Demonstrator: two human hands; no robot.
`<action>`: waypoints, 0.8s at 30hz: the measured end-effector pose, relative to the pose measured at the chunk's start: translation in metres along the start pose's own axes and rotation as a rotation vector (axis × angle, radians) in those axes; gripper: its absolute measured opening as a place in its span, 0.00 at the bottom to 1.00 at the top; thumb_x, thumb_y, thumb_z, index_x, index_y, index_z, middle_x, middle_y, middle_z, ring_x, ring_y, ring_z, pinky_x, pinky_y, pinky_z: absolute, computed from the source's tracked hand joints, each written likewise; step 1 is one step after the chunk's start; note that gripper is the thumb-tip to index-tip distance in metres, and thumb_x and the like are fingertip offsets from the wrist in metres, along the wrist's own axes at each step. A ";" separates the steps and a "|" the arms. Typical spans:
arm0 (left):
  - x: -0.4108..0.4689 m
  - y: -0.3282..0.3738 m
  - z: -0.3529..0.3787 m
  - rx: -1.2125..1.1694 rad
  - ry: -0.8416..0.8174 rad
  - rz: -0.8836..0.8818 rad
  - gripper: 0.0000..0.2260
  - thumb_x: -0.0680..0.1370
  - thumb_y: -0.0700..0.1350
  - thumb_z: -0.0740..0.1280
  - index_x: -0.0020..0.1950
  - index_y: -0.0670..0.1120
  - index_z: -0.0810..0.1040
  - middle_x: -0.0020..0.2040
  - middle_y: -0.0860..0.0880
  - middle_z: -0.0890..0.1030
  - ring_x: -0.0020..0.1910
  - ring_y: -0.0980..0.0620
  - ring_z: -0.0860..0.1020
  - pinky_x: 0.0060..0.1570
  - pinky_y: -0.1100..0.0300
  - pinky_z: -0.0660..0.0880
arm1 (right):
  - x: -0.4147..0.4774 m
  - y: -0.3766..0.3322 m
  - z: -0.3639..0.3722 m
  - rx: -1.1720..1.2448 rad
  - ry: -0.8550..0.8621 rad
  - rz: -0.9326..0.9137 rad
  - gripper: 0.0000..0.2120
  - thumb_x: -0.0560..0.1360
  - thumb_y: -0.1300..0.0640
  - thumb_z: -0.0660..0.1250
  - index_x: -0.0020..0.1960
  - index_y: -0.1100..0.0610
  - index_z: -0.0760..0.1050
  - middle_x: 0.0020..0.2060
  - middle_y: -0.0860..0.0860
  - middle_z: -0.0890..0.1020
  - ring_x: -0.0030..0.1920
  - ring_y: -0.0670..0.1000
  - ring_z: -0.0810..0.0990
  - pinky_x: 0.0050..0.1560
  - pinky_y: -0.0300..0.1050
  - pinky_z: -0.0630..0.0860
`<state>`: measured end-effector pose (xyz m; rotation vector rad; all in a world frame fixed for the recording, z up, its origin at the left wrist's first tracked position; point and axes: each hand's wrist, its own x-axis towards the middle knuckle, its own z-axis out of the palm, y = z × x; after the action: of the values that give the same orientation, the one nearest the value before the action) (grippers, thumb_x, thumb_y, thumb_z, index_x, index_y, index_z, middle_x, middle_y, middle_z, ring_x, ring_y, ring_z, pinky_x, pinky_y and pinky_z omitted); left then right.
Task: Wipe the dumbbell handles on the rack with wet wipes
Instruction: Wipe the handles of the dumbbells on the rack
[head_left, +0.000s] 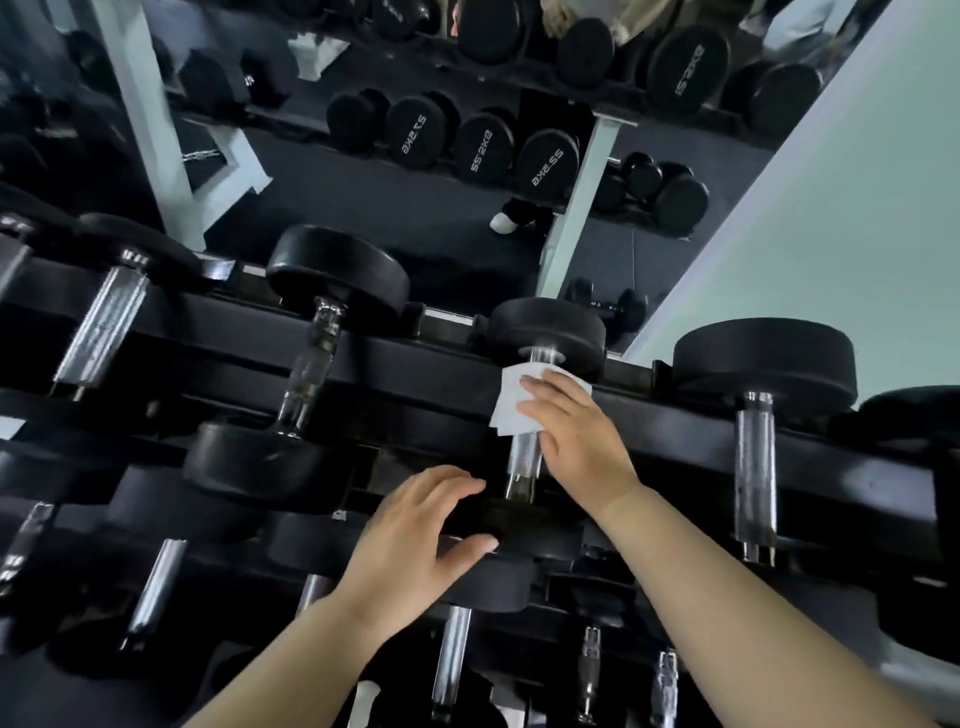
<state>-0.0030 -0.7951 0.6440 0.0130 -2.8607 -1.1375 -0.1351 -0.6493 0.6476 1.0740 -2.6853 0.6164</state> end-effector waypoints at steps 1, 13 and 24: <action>-0.001 0.001 0.001 0.022 -0.023 0.025 0.21 0.69 0.61 0.59 0.58 0.53 0.73 0.54 0.56 0.78 0.54 0.59 0.73 0.50 0.68 0.72 | -0.002 0.002 0.001 -0.020 -0.035 -0.016 0.19 0.69 0.62 0.52 0.47 0.63 0.81 0.52 0.57 0.82 0.59 0.56 0.76 0.56 0.50 0.71; 0.007 0.002 0.002 -0.050 -0.010 0.031 0.26 0.65 0.67 0.57 0.55 0.53 0.74 0.51 0.66 0.70 0.53 0.68 0.67 0.47 0.73 0.67 | 0.021 0.017 -0.003 0.059 -0.135 -0.126 0.13 0.67 0.69 0.59 0.42 0.64 0.82 0.46 0.58 0.84 0.55 0.64 0.78 0.50 0.56 0.75; 0.017 0.010 0.007 -0.033 -0.007 -0.062 0.22 0.68 0.62 0.66 0.52 0.47 0.76 0.45 0.68 0.65 0.51 0.68 0.64 0.41 0.76 0.64 | 0.003 0.014 -0.004 0.168 -0.155 -0.210 0.18 0.67 0.62 0.53 0.37 0.60 0.82 0.41 0.52 0.85 0.52 0.57 0.81 0.44 0.45 0.80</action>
<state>-0.0201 -0.7836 0.6473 0.0975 -2.8662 -1.1980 -0.1469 -0.6405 0.6476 1.4822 -2.6346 0.7580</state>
